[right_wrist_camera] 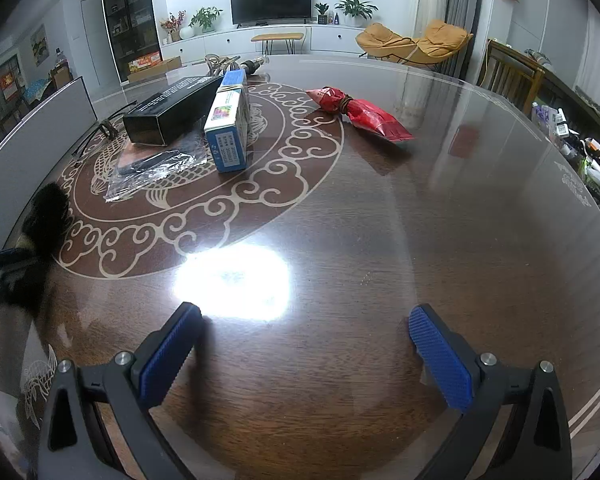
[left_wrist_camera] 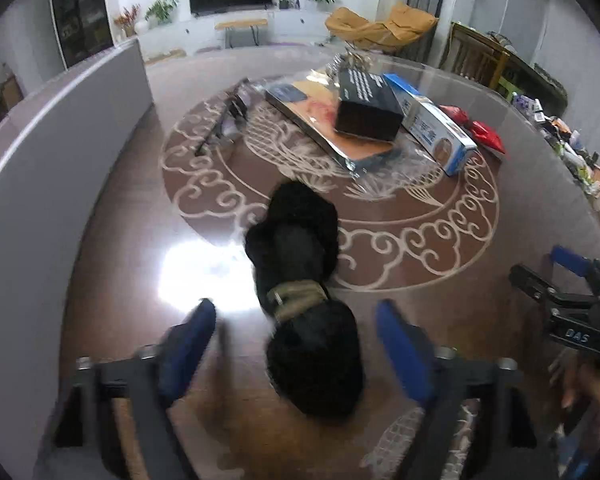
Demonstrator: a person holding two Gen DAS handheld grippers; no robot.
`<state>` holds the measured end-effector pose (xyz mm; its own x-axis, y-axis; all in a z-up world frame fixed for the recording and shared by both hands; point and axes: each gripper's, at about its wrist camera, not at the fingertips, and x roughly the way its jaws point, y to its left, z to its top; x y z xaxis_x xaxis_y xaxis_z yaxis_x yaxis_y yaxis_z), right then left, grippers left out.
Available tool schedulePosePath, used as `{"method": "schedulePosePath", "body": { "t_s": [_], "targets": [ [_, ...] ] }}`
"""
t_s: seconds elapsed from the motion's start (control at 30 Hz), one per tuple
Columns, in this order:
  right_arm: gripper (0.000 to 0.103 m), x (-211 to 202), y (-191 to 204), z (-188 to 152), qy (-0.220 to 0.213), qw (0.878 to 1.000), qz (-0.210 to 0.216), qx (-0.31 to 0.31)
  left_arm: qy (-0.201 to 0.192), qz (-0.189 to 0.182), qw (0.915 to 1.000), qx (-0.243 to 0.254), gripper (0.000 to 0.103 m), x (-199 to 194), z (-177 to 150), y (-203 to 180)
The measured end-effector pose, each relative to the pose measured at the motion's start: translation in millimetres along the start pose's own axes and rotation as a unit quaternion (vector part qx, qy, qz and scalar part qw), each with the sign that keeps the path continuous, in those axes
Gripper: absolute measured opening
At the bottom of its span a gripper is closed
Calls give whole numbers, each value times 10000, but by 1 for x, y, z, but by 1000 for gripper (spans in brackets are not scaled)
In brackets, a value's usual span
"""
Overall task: Organize objects
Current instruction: 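Grasp the second black slipper with the left tool while the right tool grasps the red packet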
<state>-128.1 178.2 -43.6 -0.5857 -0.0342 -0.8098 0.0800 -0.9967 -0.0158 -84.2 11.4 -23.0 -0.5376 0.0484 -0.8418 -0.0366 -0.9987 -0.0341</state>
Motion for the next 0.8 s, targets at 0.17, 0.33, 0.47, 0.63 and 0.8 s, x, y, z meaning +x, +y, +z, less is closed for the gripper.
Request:
{"method": "schedulePosePath", "body": {
  "t_s": [0.17, 0.33, 0.47, 0.63, 0.8],
  "targets": [
    [103, 0, 1, 1, 13, 10000, 21, -7, 13, 129, 9999, -51, 85, 24, 18, 10],
    [103, 5, -9, 23, 441, 9985, 264, -192, -78, 193, 9998, 58, 88, 28, 19, 12],
    [103, -1, -35, 89, -168, 9996, 177, -152, -219, 216, 9995, 29, 92, 29, 16, 13],
    [101, 58, -39, 166, 479, 9962, 245, -686, -207, 159, 9996, 78, 97, 32, 16, 13],
    [71, 115, -26, 182, 1134, 9868, 204, -1138, -130, 73, 9997, 185, 103, 34, 18, 10]
  ]
}}
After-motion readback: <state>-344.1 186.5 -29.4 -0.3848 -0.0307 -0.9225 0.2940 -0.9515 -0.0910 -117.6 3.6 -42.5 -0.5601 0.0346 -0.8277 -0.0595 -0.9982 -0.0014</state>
